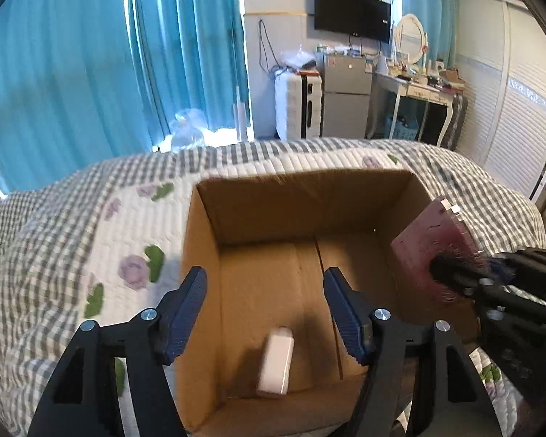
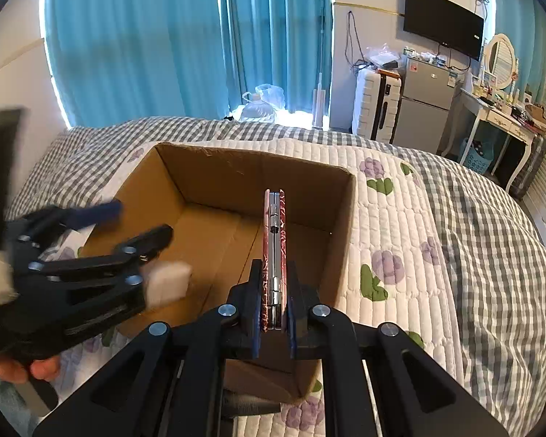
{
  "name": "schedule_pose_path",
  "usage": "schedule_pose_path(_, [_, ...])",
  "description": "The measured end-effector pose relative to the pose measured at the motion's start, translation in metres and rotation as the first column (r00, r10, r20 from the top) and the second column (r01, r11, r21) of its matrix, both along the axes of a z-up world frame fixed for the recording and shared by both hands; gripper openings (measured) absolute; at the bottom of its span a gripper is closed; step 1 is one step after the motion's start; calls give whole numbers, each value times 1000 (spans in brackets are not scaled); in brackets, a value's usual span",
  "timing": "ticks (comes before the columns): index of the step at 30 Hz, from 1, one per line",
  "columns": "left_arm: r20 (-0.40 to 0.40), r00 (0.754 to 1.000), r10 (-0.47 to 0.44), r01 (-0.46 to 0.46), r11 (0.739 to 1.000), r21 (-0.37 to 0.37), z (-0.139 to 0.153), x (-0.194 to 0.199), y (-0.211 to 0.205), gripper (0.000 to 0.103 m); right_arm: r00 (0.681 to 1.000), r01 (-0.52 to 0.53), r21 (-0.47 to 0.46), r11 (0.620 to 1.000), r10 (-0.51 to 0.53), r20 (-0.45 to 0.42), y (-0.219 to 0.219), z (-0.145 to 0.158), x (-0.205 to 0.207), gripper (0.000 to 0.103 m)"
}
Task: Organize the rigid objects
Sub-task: 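Carry both items over the cardboard box and open both tools to drop them in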
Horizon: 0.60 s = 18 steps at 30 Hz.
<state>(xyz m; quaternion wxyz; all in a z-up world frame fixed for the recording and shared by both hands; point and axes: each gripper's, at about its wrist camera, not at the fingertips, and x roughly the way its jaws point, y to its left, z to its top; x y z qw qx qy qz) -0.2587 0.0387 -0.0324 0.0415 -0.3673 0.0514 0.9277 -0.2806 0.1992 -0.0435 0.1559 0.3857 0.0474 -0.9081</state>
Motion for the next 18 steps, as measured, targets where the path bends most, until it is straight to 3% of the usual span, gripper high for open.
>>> schedule_pose_path(6, [-54, 998, 19, -20, 999, -31, 17, 18, -14, 69, 998, 36, 28, 999, -38, 54, -7, -19, -14, 11])
schedule_pose_path(7, [-66, 998, 17, -20, 999, -33, 21, 24, -16, 69, 998, 44, 27, 999, -45, 46, -6, -18, -12, 24])
schedule_pose_path(8, [-77, 997, 16, -19, 999, -34, 25, 29, -18, 70, 998, 49, 21, 999, -50, 28, -5, -15, -8, 51])
schedule_pose_path(10, [-99, 995, 12, -16, 999, -43, 33, 43, -21, 80, 998, 63, -4, 998, -63, -20, 0, -2, 4, 72])
schedule_pose_path(13, [-118, 993, 9, -15, 999, -51, 46, 68, -23, 93, 995, 63, -30, 998, -65, -76, 7, 27, 26, 72])
schedule_pose_path(18, [-109, 994, 32, -38, 998, -46, 50, 111, -30, 103, 992, 65, 15, 998, -63, -109, 15, 57, 70, 73])
